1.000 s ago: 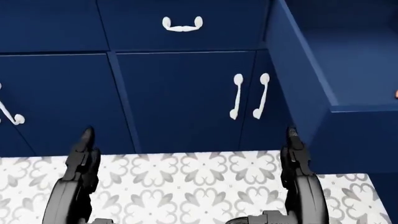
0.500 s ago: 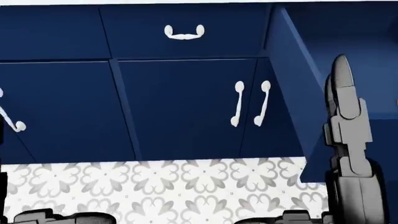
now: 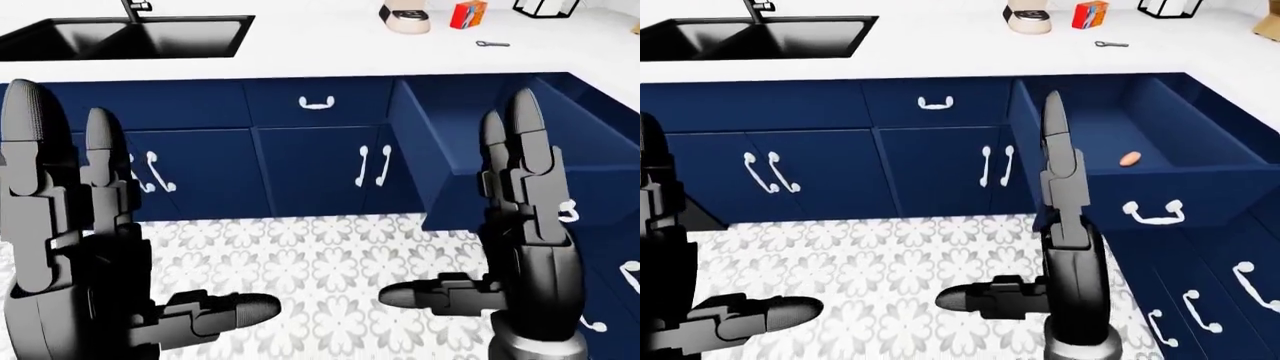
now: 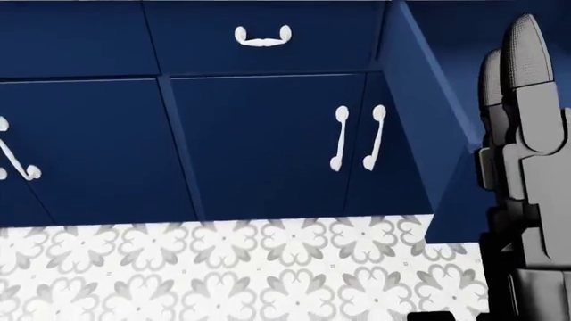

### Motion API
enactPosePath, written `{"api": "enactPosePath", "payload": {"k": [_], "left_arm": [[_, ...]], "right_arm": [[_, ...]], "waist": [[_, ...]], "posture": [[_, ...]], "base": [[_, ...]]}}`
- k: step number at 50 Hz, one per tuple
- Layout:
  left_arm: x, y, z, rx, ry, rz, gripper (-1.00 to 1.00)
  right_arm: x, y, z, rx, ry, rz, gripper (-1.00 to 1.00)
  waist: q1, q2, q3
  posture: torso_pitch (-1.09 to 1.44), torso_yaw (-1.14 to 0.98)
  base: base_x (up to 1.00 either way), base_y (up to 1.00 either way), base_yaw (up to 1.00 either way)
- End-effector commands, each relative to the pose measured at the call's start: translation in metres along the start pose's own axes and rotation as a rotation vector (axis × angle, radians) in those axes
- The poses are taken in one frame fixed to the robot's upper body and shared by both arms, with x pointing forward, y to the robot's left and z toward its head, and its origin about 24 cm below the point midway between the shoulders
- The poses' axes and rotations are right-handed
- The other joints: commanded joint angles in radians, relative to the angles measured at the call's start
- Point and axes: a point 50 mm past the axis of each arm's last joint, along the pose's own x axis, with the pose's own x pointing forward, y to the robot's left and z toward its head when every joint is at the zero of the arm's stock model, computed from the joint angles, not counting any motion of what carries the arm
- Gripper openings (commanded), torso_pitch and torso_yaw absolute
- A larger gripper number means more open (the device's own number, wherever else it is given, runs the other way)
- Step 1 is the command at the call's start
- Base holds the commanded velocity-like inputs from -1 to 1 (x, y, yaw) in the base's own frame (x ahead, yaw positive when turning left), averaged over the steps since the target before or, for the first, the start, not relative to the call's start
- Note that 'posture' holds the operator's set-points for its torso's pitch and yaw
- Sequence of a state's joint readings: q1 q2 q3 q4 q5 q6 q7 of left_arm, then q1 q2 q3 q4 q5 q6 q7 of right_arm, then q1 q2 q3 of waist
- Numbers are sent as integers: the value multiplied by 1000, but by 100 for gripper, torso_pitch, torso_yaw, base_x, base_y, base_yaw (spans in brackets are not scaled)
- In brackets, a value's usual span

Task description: Close the right drawer.

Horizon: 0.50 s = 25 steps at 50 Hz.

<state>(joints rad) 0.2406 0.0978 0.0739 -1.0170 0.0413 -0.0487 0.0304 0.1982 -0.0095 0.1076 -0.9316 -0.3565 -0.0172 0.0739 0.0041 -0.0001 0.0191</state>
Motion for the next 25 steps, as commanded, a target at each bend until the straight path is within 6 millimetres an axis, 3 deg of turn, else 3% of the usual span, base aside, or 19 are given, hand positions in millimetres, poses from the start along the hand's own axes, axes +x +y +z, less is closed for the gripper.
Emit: {"api": "enactPosePath", "payload": {"k": [1,12,13,15,21,25], "left_arm": [[1,0,10,-4,-60,2,100],[0,-1,10,-12,-57,0,100],[1,-1,9,-14,-55,0,100],[1,-1,10,-15,-56,0,100],[0,0,10,-17,-65,2,100],[2,1,10,-19,-57,6,100]], "right_arm": [[1,-2,10,-8,-67,-19,100],[0,-11,9,10,-65,-94,100],[0,-10,8,11,-62,-91,100],[0,-10,9,6,-67,-90,100],[-1,-9,9,1,-73,-79,100],[-2,-9,9,2,-72,-82,100]], "waist": [[0,1,-9],[1,3,-13],[-7,7,-24],[-5,9,5],[-15,0,19],[-16,19,19]], "posture": [[0,0],[0,0],[0,0],[0,0],[0,0],[0,0]], "base": [[0,0,0],[0,0,0],[0,0,-22],[0,0,-24],[0,0,-24],[0,0,-25]]}}
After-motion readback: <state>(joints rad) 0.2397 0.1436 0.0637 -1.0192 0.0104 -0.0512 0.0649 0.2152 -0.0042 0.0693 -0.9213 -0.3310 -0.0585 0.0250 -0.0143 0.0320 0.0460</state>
